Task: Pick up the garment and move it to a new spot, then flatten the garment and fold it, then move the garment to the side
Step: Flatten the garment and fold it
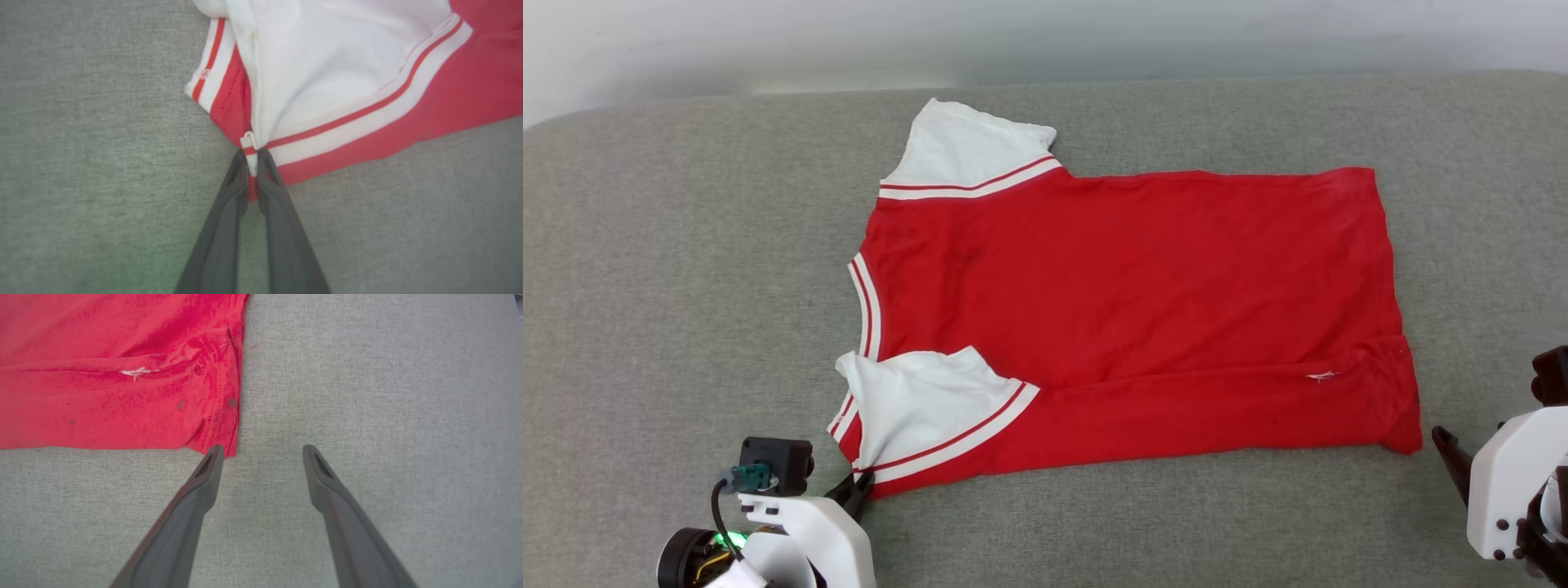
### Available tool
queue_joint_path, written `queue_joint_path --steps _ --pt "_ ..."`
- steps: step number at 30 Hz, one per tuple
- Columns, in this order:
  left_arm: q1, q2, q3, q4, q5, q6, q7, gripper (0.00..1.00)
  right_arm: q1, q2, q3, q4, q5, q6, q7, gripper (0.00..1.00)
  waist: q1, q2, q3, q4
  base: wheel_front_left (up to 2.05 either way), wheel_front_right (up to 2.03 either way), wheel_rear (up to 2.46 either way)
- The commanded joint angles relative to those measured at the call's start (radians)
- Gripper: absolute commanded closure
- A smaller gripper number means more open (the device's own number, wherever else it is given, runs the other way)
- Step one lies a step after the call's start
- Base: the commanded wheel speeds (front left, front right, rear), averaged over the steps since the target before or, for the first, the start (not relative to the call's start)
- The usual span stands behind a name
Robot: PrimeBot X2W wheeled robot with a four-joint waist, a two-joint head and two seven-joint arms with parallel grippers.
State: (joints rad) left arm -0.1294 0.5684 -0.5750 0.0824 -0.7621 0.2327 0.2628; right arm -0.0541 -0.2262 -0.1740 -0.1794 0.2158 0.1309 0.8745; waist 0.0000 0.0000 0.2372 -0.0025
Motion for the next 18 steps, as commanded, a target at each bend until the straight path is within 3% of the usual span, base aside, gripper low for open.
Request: queue_joint_path --steps 1,11,18 --pt "0.029 0.002 -0.005 -0.016 0.003 -0.001 -0.011 1.0 0.006 0.005 -0.001 0.01 -0.006 0.0 -0.005 0.0 0.0 0.0 -0.011 0.015 0.0 0.0 0.0" --pt "0.004 0.052 0.024 -0.239 0.046 0.04 -0.025 1.0 -0.048 0.033 -0.012 0.116 -0.033 0.0 -0.021 0.0 0.0 0.0 0.023 0.063 0.0 0.0 0.0" --pt "0.0 0.068 0.024 -0.316 0.056 0.058 -0.007 1.0 -0.077 0.04 -0.001 0.224 -0.042 0.0 -0.034 0.0 0.0 0.0 0.052 0.085 0.0 0.0 0.0"
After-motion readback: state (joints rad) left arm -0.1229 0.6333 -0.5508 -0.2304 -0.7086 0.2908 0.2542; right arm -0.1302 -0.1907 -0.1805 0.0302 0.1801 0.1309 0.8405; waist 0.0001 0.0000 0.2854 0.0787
